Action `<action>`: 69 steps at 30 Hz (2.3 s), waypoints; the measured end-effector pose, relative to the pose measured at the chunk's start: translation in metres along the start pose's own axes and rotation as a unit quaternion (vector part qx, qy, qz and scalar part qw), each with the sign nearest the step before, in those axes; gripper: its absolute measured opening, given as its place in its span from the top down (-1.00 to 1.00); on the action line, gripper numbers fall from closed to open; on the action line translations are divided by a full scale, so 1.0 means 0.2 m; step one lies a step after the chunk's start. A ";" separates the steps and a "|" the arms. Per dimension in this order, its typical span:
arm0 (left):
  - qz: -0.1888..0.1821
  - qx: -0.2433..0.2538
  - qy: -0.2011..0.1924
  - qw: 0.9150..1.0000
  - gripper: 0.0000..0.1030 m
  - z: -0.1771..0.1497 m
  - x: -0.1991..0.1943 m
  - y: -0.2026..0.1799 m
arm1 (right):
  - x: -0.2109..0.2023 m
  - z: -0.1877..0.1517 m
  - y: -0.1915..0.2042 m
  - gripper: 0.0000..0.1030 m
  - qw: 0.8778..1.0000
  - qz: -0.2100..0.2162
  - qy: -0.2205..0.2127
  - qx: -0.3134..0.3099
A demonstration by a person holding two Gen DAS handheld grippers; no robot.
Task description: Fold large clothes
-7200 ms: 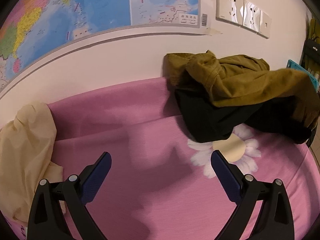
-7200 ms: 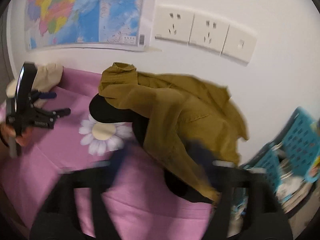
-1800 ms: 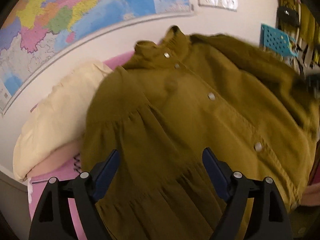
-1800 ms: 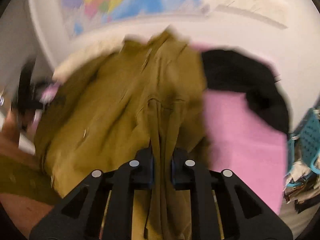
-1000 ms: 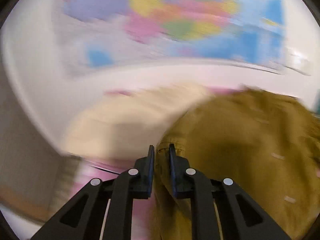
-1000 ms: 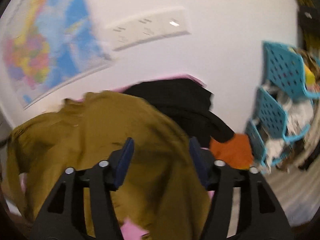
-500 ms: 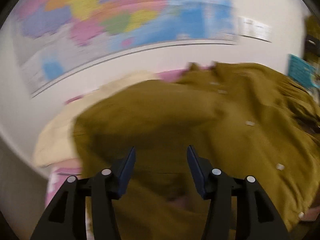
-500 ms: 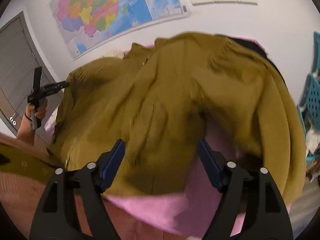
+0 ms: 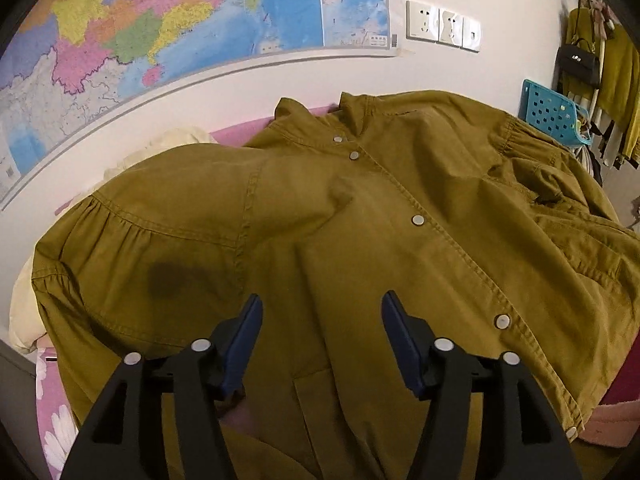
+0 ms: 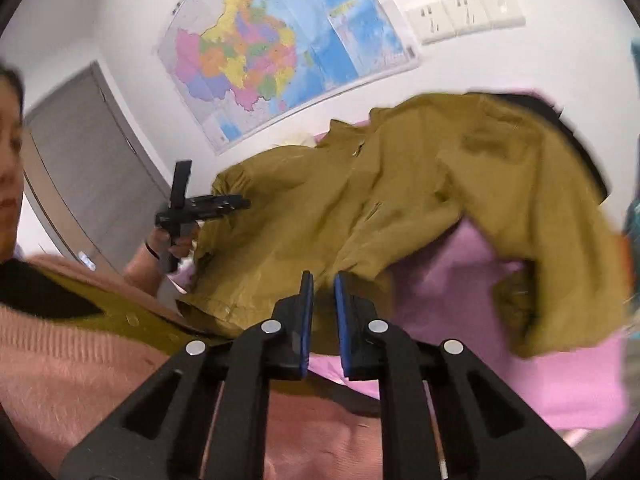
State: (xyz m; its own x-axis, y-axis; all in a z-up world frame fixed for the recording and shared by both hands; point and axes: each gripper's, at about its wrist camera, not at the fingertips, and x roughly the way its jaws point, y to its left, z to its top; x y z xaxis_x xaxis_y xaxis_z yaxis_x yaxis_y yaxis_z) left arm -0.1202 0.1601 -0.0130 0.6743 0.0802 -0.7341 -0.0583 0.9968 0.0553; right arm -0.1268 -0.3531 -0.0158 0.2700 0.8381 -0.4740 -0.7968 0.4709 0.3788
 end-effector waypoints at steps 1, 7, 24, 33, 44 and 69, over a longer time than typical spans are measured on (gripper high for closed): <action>-0.002 0.000 -0.001 1.000 -0.24 0.00 -0.01 0.01 | 0.00 -0.02 -0.01 0.77 1.000 -0.017 0.014 0.004; -0.009 0.024 0.006 1.000 -0.24 -0.02 -0.01 -0.07 | 0.07 -0.09 -0.21 0.17 0.989 -0.110 0.051 0.080; -0.096 0.107 0.007 0.990 -0.38 0.02 0.06 -0.54 | 0.29 -0.01 -0.12 0.90 0.988 0.111 -0.004 0.111; -0.115 0.146 0.016 0.982 -0.42 0.00 0.08 -0.66 | 0.34 -0.12 -0.21 0.65 0.983 -0.065 0.096 0.140; -0.132 0.177 0.060 0.974 -0.42 -0.11 0.19 -0.76 | -0.01 0.01 -0.25 -0.23 0.983 -0.152 -0.017 0.103; -0.112 0.098 -0.023 0.989 -0.42 0.28 0.11 -0.45 | -0.05 0.96 0.01 0.83 0.985 -0.163 0.026 -0.053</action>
State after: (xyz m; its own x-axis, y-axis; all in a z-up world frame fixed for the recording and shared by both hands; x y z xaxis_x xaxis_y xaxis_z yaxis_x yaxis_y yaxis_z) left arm -0.0585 0.0719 0.0028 0.6876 -0.1470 -0.7111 0.2376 0.9709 0.0290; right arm -0.0274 -0.3072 0.1412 0.4953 0.6308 -0.5973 -0.7248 0.6791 0.1160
